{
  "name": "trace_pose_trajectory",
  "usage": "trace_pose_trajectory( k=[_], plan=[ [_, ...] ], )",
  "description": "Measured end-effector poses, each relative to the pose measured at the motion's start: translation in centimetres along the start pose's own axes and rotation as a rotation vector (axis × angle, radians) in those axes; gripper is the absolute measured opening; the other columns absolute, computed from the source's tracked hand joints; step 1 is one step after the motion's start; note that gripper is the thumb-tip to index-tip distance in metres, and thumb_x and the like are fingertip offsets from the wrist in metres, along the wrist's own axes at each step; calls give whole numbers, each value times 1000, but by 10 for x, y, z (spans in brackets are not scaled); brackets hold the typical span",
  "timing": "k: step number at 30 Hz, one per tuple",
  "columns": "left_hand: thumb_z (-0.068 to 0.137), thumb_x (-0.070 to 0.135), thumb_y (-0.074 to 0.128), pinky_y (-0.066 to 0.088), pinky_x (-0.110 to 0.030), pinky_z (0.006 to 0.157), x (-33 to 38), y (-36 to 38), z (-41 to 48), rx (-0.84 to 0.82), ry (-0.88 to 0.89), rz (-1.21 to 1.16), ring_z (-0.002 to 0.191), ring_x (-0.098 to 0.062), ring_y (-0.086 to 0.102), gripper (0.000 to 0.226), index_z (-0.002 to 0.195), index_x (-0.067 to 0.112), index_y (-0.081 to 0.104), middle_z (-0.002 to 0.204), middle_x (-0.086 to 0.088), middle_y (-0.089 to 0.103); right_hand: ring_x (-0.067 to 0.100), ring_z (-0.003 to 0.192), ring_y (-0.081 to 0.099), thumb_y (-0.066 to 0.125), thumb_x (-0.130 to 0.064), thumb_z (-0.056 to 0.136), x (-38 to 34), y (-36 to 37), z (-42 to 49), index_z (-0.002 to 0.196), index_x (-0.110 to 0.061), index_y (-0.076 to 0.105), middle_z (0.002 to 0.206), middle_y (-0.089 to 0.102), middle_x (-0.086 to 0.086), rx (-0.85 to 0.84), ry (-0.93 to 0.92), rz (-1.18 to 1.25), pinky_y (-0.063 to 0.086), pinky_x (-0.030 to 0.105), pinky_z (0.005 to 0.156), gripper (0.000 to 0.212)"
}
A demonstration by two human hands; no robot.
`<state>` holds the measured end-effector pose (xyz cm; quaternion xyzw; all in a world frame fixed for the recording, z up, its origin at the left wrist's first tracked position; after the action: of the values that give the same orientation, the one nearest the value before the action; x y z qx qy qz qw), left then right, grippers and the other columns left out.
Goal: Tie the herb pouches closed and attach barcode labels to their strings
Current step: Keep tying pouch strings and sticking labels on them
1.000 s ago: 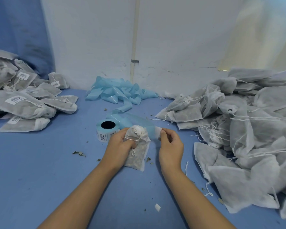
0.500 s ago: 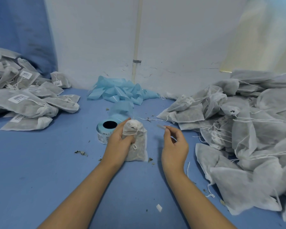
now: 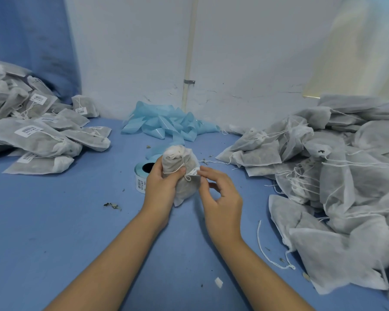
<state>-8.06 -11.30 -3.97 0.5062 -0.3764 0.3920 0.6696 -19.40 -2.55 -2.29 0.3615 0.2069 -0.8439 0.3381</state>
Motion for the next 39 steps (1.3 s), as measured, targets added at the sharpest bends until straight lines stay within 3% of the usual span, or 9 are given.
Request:
trace_pose_trajectory(
  k=[8, 13, 20, 25, 29, 32, 36, 39],
  plan=[
    [88, 3, 62, 52, -36, 88, 0, 1, 1, 24, -37, -69, 100, -22, 66, 26, 102, 24, 63, 107, -4, 69, 5, 100, 58, 61, -2, 86, -8, 6, -3, 97, -6, 72, 104, 68, -7, -43, -191, -113, 49, 24, 87, 16],
    [87, 1, 61, 51, -36, 89, -1, 1, 0, 35, -63, -126, 96, -21, 65, 25, 107, 18, 62, 103, -6, 68, 8, 98, 58, 65, 0, 83, -12, 10, -6, 95, -7, 72, 104, 70, -1, -71, -297, -228, 43, 14, 90, 16],
    [87, 5, 63, 50, -40, 93, -3, 0, 1, 58, -83, -144, 96, -23, 64, 24, 108, 17, 62, 102, -6, 68, 16, 98, 63, 68, -2, 82, -13, 15, -9, 95, -9, 75, 104, 71, -1, -113, -332, -336, 45, 17, 87, 16],
    [88, 7, 62, 50, -40, 87, -3, -1, 2, 86, -86, -157, 88, -22, 65, 16, 97, 20, 62, 94, -3, 69, 15, 92, 60, 66, -9, 78, -15, 16, -9, 92, -17, 76, 102, 71, -9, -98, -349, -475, 51, 26, 73, 19],
    [90, 15, 63, 54, -38, 80, -5, -5, 4, 129, -134, -182, 85, -20, 67, 8, 95, 21, 61, 94, -4, 70, 13, 94, 55, 61, -10, 81, -11, 16, -7, 94, -18, 73, 101, 69, -11, -143, -276, -439, 50, 28, 76, 19],
    [90, 17, 62, 55, -37, 79, -4, -4, 3, 111, -126, -128, 87, -22, 68, 8, 98, 18, 64, 95, -6, 71, 9, 101, 50, 62, -15, 83, -7, 13, -4, 107, -19, 65, 109, 62, -11, -147, -164, -353, 40, 18, 84, 24],
    [87, 11, 63, 56, -28, 65, -2, 5, -2, -26, -108, -52, 74, -16, 69, 9, 92, 18, 67, 82, 0, 73, 8, 118, 43, 66, -23, 85, 9, 11, -1, 127, -19, 51, 127, 50, -7, -106, 115, -170, 36, 22, 98, 45],
    [85, 9, 66, 56, -36, 75, -6, 9, -5, -87, -150, -55, 80, -21, 70, 12, 94, 16, 68, 88, -5, 74, 10, 106, 60, 67, -20, 86, 25, 17, -5, 119, -22, 55, 113, 63, -8, -153, 396, 81, 49, 27, 88, 35]
  ],
)
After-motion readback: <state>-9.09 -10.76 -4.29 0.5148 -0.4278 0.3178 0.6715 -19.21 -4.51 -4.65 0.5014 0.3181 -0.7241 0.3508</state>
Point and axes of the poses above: each hand's wrist, its own z-axis towards the middle knuckle, its own y-axis out of the palm, x = y × z, the point moved 6 cm from there along z, towards the middle knuckle
